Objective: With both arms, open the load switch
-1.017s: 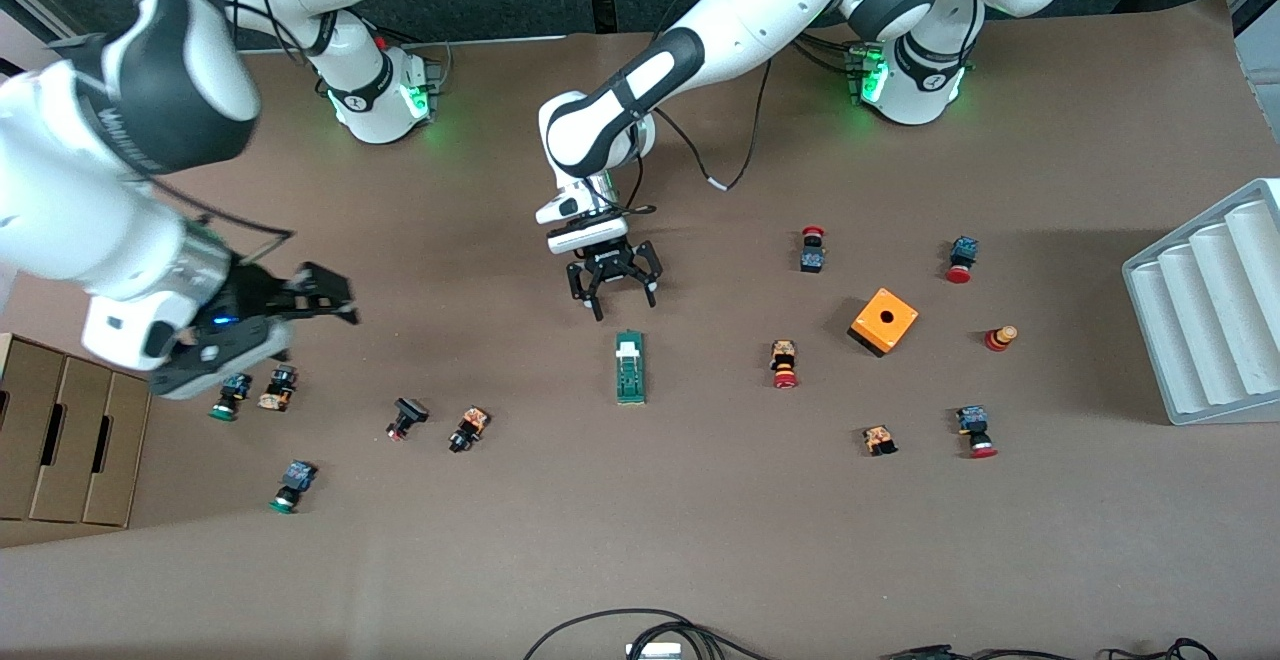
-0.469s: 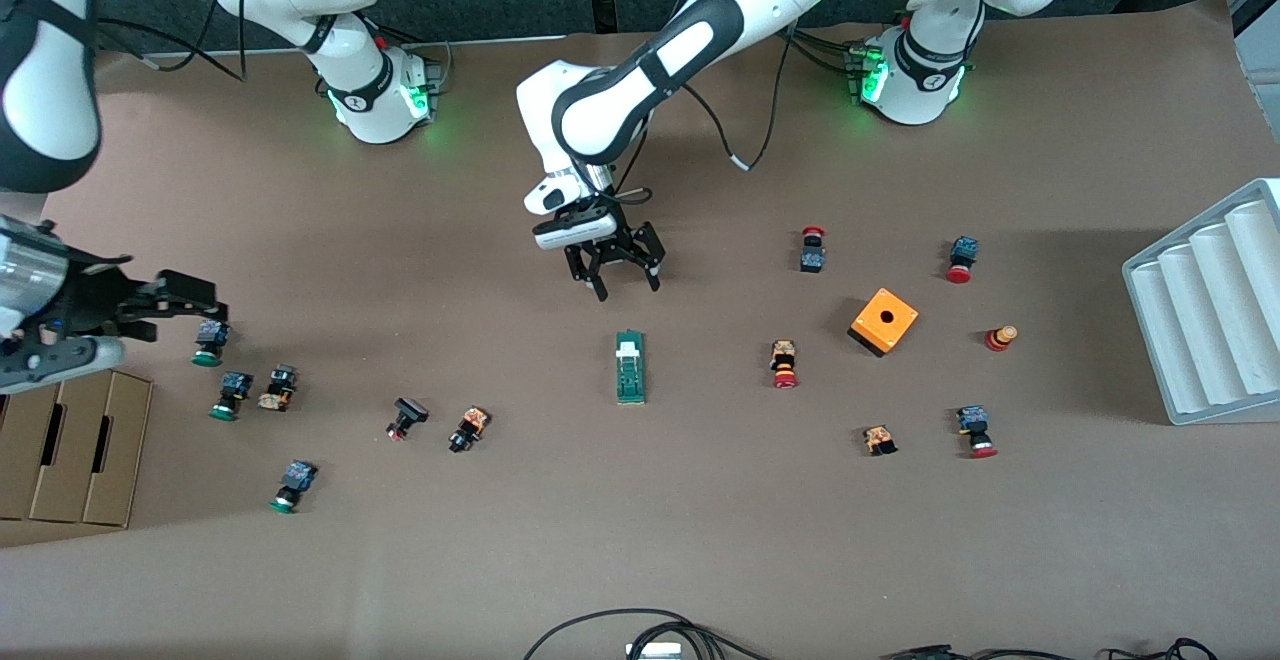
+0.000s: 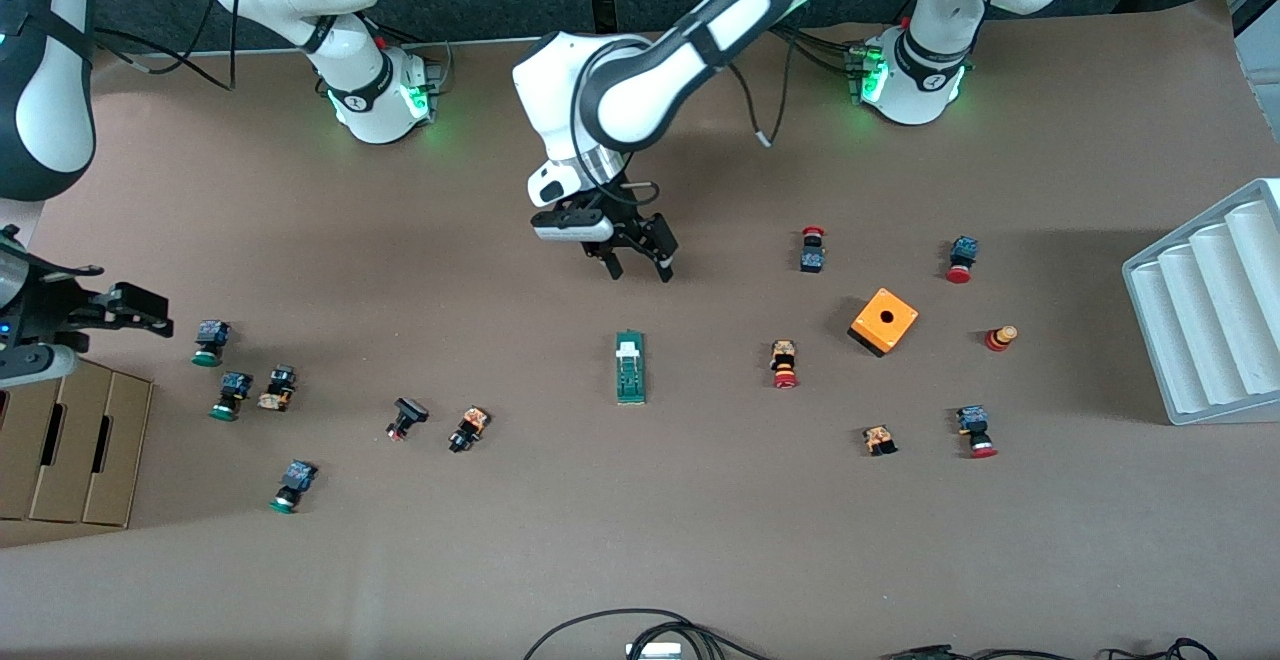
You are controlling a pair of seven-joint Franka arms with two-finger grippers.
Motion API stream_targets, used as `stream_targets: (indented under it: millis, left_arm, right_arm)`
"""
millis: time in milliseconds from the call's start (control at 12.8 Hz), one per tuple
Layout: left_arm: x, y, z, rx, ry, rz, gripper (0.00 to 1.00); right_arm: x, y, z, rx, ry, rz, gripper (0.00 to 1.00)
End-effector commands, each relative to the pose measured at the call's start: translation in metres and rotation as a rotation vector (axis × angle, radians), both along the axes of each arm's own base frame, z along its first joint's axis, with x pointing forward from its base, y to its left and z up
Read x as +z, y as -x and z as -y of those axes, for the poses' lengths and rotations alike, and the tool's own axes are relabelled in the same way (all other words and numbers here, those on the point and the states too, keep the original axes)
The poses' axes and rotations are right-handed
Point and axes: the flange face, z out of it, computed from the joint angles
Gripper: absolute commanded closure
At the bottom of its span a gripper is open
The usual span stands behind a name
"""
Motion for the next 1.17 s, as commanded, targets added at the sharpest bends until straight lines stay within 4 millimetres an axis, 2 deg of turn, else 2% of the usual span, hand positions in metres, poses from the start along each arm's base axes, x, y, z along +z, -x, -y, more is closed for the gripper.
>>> stream_targets:
  millis: [0, 313, 391, 547, 704, 860, 1017, 1095]
  left_arm:
    - [0.053, -0.023, -0.037, -0.073, -0.039, -0.137, 0.00]
    - [0.110, -0.048, -0.089, -0.075, -0.012, -0.324, 0.00]
    - [0.122, -0.059, -0.108, -0.077, 0.009, -0.376, 0.00]
    - [0.154, -0.072, -0.143, -0.069, 0.101, -0.485, 0.00]
    - [0.182, -0.097, -0.197, -0.035, 0.155, -0.535, 0.00]
    - [0.217, -0.100, -0.228, 0.004, 0.166, -0.522, 0.00]
    - [0.240, -0.129, -0.287, 0.119, 0.218, -0.525, 0.00]
    - [0.252, -0.136, -0.303, 0.152, 0.243, -0.520, 0.00]
  right_arm:
    - [0.003, 0.005, 0.007, -0.026, 0.010, 0.016, 0.00]
    - [0.004, 0.001, -0.015, 0.007, -0.009, 0.029, 0.00]
    - [0.004, 0.001, -0.011, 0.002, -0.011, 0.034, 0.00]
    - [0.007, -0.002, -0.021, 0.004, -0.056, 0.046, 0.00]
    - [0.013, -0.004, -0.021, 0.005, -0.063, 0.059, 0.00]
    - [0.024, -0.003, -0.026, 0.007, -0.082, 0.075, 0.00]
    - [0.031, 0.002, -0.023, 0.001, -0.083, 0.039, 0.00]
    - [0.030, 0.003, -0.019, -0.004, -0.082, 0.028, 0.00]
